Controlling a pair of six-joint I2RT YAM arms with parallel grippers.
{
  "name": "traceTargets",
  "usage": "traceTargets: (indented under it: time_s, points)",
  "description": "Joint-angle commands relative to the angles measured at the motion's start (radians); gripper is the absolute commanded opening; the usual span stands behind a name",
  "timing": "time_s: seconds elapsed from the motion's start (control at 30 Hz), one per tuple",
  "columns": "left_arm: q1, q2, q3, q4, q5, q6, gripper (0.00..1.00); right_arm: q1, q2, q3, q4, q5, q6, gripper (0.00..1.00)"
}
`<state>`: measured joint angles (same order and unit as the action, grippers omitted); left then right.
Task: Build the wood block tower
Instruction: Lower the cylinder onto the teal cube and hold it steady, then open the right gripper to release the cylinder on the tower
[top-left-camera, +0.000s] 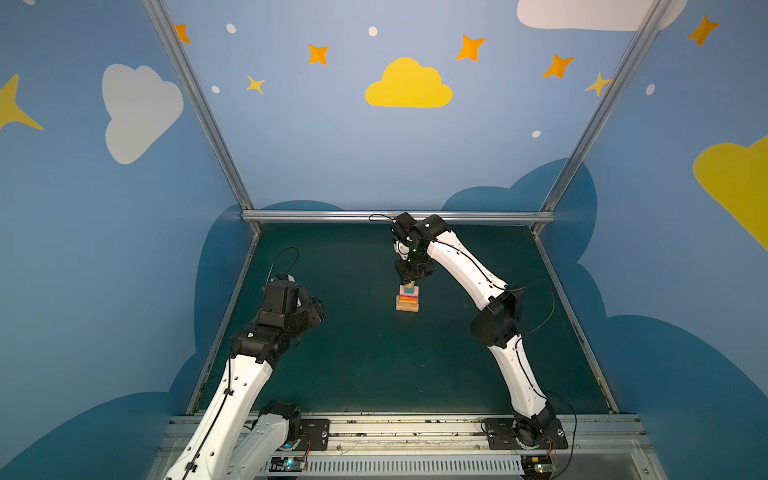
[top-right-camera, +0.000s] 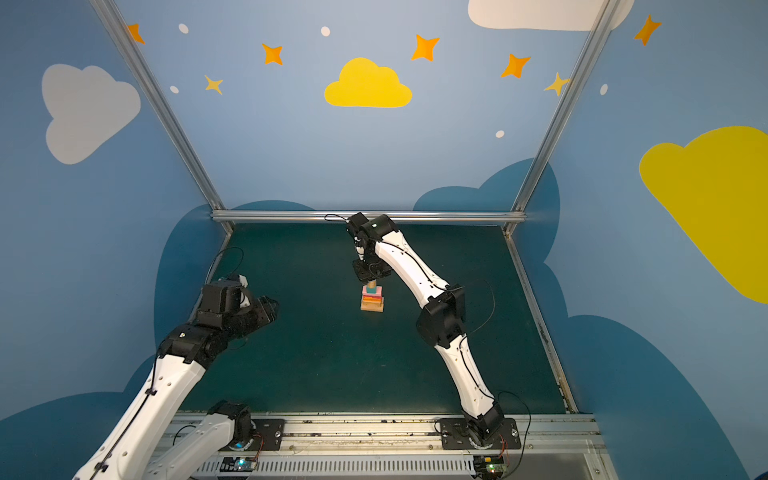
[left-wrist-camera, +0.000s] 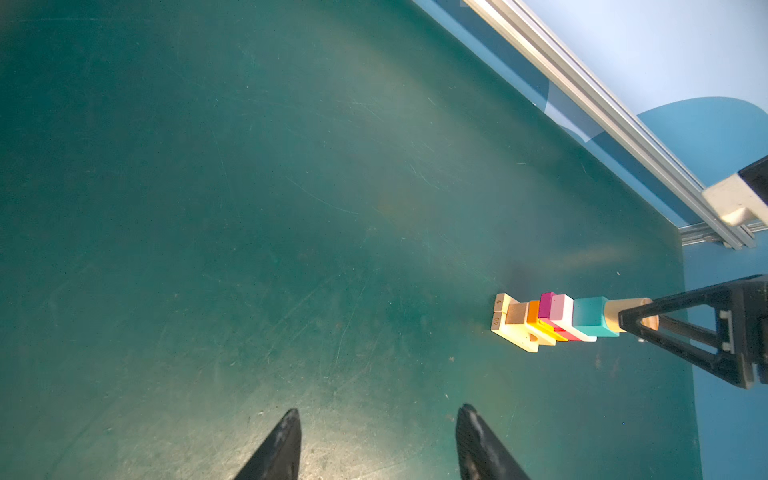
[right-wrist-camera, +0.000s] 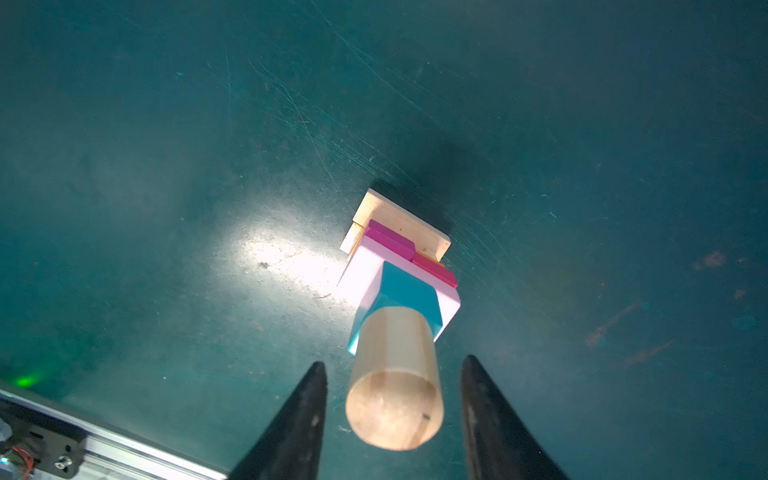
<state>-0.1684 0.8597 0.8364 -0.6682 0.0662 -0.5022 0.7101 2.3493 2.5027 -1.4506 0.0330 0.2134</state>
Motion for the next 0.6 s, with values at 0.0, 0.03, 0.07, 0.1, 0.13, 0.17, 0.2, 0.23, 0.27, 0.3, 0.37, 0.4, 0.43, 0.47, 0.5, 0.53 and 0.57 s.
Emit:
traceTargets:
  time_s: [0.0,0.03,0.07,0.1,0.13,0.17,0.2,0.23,0.27,0.3,0.37,0.4,0.43,0.47,0.5,0.53,0.57]
  points:
    - [0.004,-0.017,-0.010,0.010,-0.005,0.007,0.59,-0.003,0.005,0.025,-0.010,0.003,0.010,0.57]
    - [0.004,-0.017,-0.010,0.010,-0.006,0.008,0.59,-0.003,0.004,0.024,-0.009,0.005,0.010,0.58]
    - [0.004,-0.017,-0.010,0.009,-0.006,0.007,0.59,-0.004,0.005,0.024,-0.008,0.004,0.012,0.59]
    - [0.004,-0.017,-0.010,0.008,-0.006,0.007,0.59,-0.004,0.002,0.025,-0.008,0.004,0.013,0.61]
    - [0.004,-0.019,-0.009,0.009,-0.006,0.007,0.59,-0.003,0.001,0.025,-0.007,0.004,0.014,0.61]
    - [0.004,-0.018,-0.009,0.009,-0.008,0.007,0.59,-0.003,-0.001,0.024,-0.005,0.001,0.015,0.63]
    - [0.004,-0.018,-0.010,0.008,-0.008,0.007,0.60,-0.003,-0.003,0.025,-0.003,0.000,0.015,0.67]
    - [0.004,-0.018,-0.009,0.009,-0.008,0.008,0.60,-0.003,-0.005,0.025,-0.001,-0.001,0.015,0.70]
    - [0.004,-0.019,-0.011,0.008,-0.008,0.007,0.60,-0.004,-0.008,0.025,0.001,0.001,0.017,0.73]
    - [0.004,-0.020,-0.011,0.008,-0.008,0.007,0.60,-0.006,-0.011,0.025,0.000,0.003,0.017,0.76]
    - [0.004,-0.019,-0.013,0.009,-0.011,0.006,0.60,-0.005,-0.020,0.025,0.002,0.010,0.018,0.79]
    - [0.004,-0.019,-0.013,0.010,-0.011,0.007,0.60,-0.005,-0.026,0.025,0.002,0.012,0.018,0.81]
    - [0.004,-0.018,-0.013,0.008,-0.011,0.006,0.61,-0.006,-0.032,0.024,0.001,0.017,0.018,0.82]
    - [0.004,-0.019,-0.013,0.008,-0.011,0.007,0.62,-0.009,-0.043,0.023,0.000,0.024,0.019,0.83]
    - [0.004,-0.018,-0.013,0.009,-0.011,0.007,0.62,-0.010,-0.051,0.023,0.000,0.026,0.021,0.83]
    - [0.004,-0.017,-0.011,0.008,-0.010,0.006,0.62,-0.014,-0.063,0.023,-0.002,0.027,0.021,0.83]
    - [0.004,-0.017,-0.011,0.008,-0.009,0.007,0.63,-0.017,-0.074,0.023,-0.001,0.028,0.023,0.84]
